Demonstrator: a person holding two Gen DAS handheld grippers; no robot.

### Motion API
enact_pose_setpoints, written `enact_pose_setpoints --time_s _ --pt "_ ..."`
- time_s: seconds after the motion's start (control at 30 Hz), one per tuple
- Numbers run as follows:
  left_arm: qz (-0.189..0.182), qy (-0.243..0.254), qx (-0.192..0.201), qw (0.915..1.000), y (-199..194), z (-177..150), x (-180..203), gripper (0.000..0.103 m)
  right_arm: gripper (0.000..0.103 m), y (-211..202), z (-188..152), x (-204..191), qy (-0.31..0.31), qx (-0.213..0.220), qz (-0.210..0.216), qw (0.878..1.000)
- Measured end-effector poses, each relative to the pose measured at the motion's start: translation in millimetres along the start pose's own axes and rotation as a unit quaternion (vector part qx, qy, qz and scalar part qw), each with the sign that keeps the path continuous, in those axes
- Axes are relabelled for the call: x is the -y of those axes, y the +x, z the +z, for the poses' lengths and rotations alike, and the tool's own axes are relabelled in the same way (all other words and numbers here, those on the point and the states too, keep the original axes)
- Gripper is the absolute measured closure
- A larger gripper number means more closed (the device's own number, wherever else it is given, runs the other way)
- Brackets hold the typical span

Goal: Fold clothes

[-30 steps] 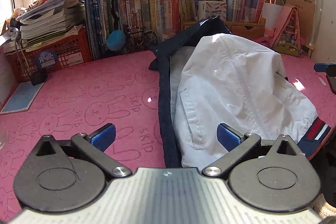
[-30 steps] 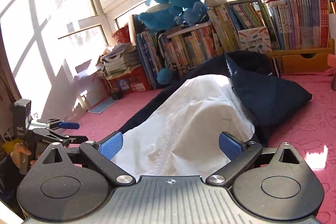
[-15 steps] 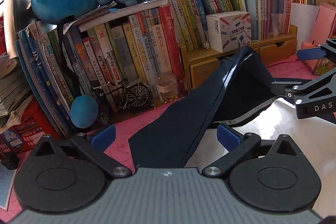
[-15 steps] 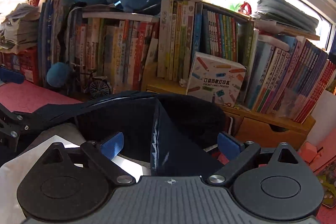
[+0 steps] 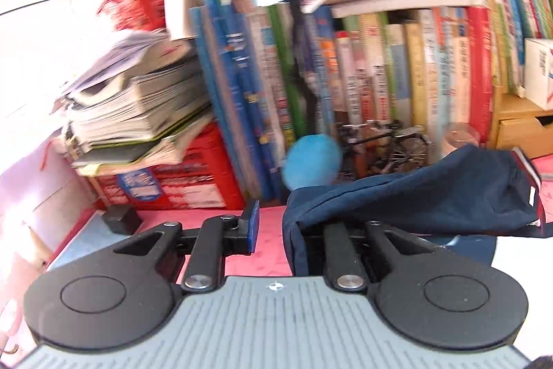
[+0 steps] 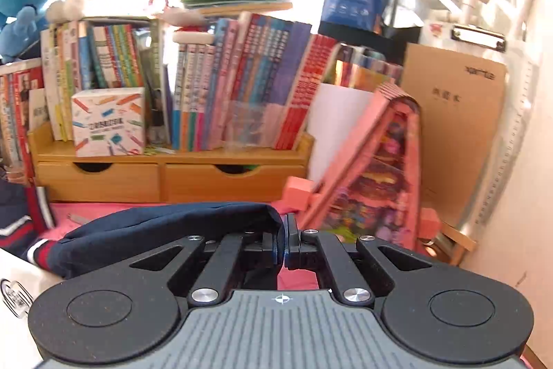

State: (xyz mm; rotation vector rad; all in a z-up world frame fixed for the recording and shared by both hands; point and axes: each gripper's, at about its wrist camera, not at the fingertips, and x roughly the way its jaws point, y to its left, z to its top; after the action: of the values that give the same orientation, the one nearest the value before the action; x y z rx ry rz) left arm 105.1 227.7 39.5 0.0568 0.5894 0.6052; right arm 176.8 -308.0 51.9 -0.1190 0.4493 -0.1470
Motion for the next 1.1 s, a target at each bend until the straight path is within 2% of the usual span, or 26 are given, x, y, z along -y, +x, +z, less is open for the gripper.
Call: enact_pose_setpoints --time_s 0.07,0.13,0.2,0.3,0.33,0.4,0.43,0.47,0.57,0.67,0.77,0.93,1.07,1.1 --pt "0.029 -0.013 -0.012 0.9994 -14 -25 -39 0.082 0.098 -1 -16 29 0.007 -0.030 -0.024 0.999" --pt "0.042 -0.018 -0.039 0.9982 -21 -49 -63 0.080 0.098 15 -43 49 0.002 -0.065 -0.040 0.997" --pt "0.045 -0.019 -0.075 0.9960 -26 -75 -80 0.077 0.096 22 -69 57 -0.003 -0.103 -0.030 0.994" --pt "0.029 -0.004 -0.127 0.9915 -32 -111 -85 0.073 0.094 23 -99 52 -0.028 -0.144 -0.003 0.989" --pt "0.022 0.006 -0.137 0.9903 -37 -122 -80 0.073 0.087 20 -106 49 -0.040 -0.148 0.005 0.988" --pt "0.008 0.025 -0.148 0.9886 -48 -140 -71 0.073 0.060 12 -116 43 -0.061 -0.152 0.019 0.986" --pt "0.008 0.037 -0.141 0.9893 -55 -144 -66 0.073 0.036 4 -118 40 -0.071 -0.149 0.029 0.986" --pt "0.003 0.046 -0.136 0.9897 -61 -146 -64 0.073 0.025 -5 -115 35 -0.078 -0.143 0.037 0.986" --pt "-0.015 0.069 -0.123 0.9900 -79 -150 -58 0.070 0.023 -38 -93 24 -0.081 -0.113 0.071 0.988" --pt "-0.035 0.062 -0.120 0.9902 -83 -152 -60 0.067 0.016 -68 -68 11 -0.061 -0.077 0.119 0.988" --pt "-0.048 0.047 -0.122 0.9903 -81 -158 -62 0.067 0.014 -86 -41 -37 -0.047 -0.060 0.236 0.969" --pt "-0.059 0.023 -0.098 0.9932 -84 -166 -67 0.067 0.014 -76 -13 -182 -0.081 -0.096 0.336 0.933" --pt "-0.078 0.007 -0.076 0.9941 -85 -173 -75 0.067 0.013 -39 -15 -308 -0.127 -0.160 0.340 0.918" --pt "-0.084 0.002 -0.070 0.9939 -85 -174 -78 0.067 0.013 -31 -21 -327 -0.137 -0.175 0.328 0.918"
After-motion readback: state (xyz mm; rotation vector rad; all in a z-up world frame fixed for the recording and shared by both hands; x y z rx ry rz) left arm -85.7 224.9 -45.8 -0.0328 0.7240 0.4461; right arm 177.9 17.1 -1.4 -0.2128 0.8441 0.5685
